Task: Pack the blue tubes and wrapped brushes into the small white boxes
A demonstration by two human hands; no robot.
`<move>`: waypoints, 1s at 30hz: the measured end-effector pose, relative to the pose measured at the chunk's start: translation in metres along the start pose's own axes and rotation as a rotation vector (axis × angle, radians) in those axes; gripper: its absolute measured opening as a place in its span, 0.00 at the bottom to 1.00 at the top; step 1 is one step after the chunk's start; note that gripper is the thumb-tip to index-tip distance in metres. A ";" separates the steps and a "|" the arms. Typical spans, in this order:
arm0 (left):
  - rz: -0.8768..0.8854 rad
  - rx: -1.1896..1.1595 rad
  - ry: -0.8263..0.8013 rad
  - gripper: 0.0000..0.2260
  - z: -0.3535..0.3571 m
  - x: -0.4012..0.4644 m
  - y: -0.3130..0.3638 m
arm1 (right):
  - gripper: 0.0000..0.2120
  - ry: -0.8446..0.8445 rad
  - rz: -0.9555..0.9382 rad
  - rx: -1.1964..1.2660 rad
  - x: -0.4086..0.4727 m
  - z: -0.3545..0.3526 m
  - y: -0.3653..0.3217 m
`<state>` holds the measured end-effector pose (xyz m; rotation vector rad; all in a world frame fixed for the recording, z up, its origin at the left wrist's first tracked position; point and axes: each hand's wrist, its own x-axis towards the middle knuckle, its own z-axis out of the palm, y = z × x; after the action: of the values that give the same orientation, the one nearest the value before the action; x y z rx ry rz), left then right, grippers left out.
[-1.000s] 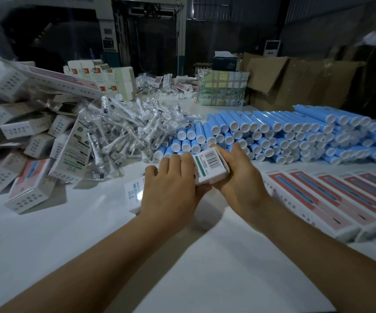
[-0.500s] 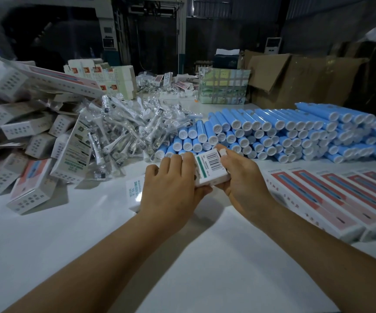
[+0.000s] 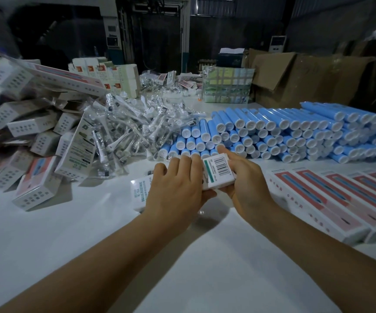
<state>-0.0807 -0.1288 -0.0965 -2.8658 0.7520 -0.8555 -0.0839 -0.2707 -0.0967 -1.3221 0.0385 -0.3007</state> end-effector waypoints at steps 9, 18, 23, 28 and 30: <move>0.013 0.028 0.032 0.32 0.004 0.002 -0.003 | 0.22 -0.048 -0.126 -0.224 0.002 0.001 0.012; -0.049 0.042 0.040 0.31 0.010 0.007 -0.005 | 0.07 0.106 -0.295 -0.685 -0.005 0.003 0.016; -0.001 0.151 0.089 0.31 0.007 0.006 -0.004 | 0.14 0.079 -0.441 -0.929 -0.007 -0.002 0.011; 0.014 0.146 0.037 0.34 0.013 0.006 -0.007 | 0.13 0.044 -0.386 -0.934 -0.009 -0.003 0.010; -0.035 0.047 0.055 0.34 0.010 0.010 -0.010 | 0.10 -0.009 -0.276 -0.670 -0.011 0.003 0.006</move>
<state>-0.0640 -0.1256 -0.0984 -2.8331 0.6799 -0.9463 -0.0931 -0.2637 -0.1030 -1.9994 -0.0575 -0.5459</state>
